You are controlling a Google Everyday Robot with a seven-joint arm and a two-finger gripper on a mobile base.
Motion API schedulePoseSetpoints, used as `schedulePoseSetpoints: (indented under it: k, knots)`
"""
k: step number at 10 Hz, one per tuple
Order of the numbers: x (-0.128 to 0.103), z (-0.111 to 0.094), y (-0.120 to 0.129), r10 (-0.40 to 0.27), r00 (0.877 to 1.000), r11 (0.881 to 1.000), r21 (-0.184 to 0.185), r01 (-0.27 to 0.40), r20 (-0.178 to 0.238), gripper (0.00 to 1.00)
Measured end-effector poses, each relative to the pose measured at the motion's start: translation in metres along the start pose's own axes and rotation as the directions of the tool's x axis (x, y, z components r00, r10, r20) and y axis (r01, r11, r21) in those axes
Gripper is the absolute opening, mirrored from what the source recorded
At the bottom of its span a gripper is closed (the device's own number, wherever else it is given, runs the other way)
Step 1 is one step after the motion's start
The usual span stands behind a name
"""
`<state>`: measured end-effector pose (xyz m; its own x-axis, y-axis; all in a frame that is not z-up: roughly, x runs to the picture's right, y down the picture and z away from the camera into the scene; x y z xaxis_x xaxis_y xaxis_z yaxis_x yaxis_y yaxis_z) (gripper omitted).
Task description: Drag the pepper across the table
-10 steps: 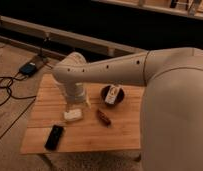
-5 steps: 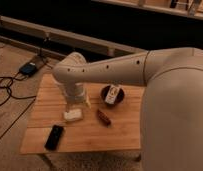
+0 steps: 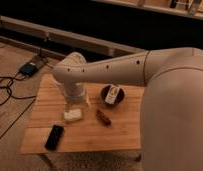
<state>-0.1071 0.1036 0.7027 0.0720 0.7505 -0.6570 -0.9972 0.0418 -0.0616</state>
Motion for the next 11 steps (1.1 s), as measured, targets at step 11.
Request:
schedulePoseSetpoints:
  k: [11]
  knots:
    - [0.0022, 0.0077, -0.0069, -0.037, 0.999, 0.999, 0.002, 0.037, -0.006, 0.65]
